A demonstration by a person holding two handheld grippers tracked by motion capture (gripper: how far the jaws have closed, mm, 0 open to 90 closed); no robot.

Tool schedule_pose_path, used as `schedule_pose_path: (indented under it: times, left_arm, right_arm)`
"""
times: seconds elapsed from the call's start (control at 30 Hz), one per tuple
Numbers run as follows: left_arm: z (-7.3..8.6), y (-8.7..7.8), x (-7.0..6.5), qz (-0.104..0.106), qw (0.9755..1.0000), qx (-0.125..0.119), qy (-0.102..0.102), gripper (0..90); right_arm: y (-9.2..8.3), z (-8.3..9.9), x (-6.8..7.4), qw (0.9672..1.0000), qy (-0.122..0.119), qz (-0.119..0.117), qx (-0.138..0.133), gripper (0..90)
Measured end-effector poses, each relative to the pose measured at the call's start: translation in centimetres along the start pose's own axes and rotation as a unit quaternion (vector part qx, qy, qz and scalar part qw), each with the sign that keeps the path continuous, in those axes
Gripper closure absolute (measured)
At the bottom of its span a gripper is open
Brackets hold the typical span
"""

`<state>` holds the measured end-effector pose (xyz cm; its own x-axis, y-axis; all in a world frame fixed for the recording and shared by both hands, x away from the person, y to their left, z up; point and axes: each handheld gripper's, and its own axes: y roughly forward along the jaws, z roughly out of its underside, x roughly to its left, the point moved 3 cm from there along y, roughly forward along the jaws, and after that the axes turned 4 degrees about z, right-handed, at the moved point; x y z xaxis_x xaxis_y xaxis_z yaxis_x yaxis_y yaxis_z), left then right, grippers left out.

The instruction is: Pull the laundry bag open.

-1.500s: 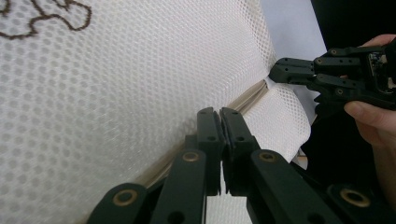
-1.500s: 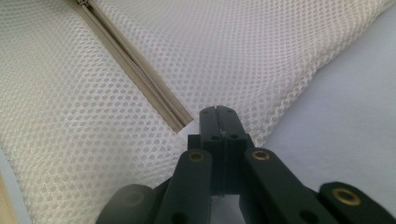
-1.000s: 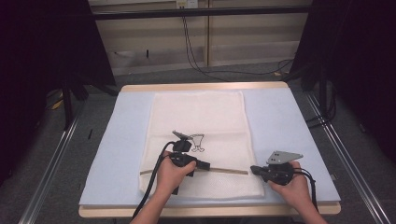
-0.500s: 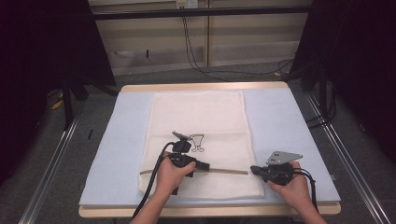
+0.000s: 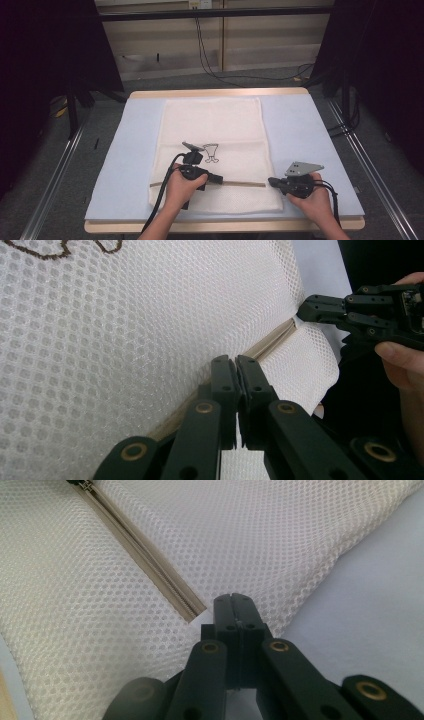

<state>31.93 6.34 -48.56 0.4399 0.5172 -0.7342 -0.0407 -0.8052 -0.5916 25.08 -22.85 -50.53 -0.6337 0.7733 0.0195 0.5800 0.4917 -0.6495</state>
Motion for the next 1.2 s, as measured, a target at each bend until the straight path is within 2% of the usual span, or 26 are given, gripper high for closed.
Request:
schedule_pose_path:
  times: [0.17,0.23,0.3,0.33,0.4,0.43,0.53,0.57,0.83,0.93,0.97,1.0,1.2]
  left_arm:
    - [0.1,0.0,0.0,-0.005,1.0,0.0,0.002,87.5]
    - [0.1,0.0,-0.1,0.001,1.0,-0.001,-0.003,87.4]
    - [0.1,-0.1,0.1,-0.005,1.0,-0.001,0.001,87.4]
    - [0.1,-0.2,0.1,0.003,1.0,-0.005,-0.002,87.5]
    - [0.1,-0.3,0.1,-0.002,1.0,-0.003,-0.004,87.4]
    - [0.1,-0.4,0.1,0.005,0.9999,-0.006,-0.006,87.4]
    - [0.1,-0.4,0.1,-0.001,1.0,-0.003,-0.004,87.4]
    - [0.1,-0.4,0.0,0.004,1.0,-0.003,-0.006,87.4]
    - [0.2,-0.9,0.2,-0.003,1.0,-0.001,0.003,87.5]
    - [0.2,-1.0,0.3,0.005,1.0,-0.005,-0.007,87.4]
    - [0.2,-1.1,0.5,-0.001,1.0,-0.001,0.002,87.5]
    - [0.3,-1.2,0.6,0.004,1.0,-0.001,0.0,87.4]
    - [0.4,-1.7,0.8,0.001,1.0,-0.003,0.0,87.4]
  right_arm:
    - [0.0,0.0,0.0,1.0,0.002,-0.002,0.0,90.0]
    - [0.0,0.0,0.0,1.0,0.003,-0.003,0.001,90.0]
    - [0.0,0.0,0.0,1.0,0.003,-0.003,0.001,90.0]
    - [0.0,0.0,0.0,1.0,0.003,-0.003,0.001,90.0]
    - [0.0,0.0,0.0,1.0,0.003,-0.003,0.001,90.0]
    - [0.0,0.0,0.0,1.0,0.002,0.0,0.0,90.0]
    - [0.0,0.0,-0.1,1.0,0.004,-0.001,-0.002,90.0]
    - [0.0,0.0,-0.1,1.0,0.003,0.0,-0.001,90.0]
    - [0.0,0.1,0.0,1.0,0.002,0.0,-0.003,90.0]
    - [0.0,0.1,0.0,1.0,0.001,0.002,-0.004,90.0]
    - [0.0,0.1,0.0,1.0,0.001,0.002,-0.004,90.0]
    - [0.0,0.1,0.1,1.0,0.0,0.002,-0.004,90.0]
    - [0.0,0.1,0.0,1.0,0.003,0.003,-0.004,90.0]
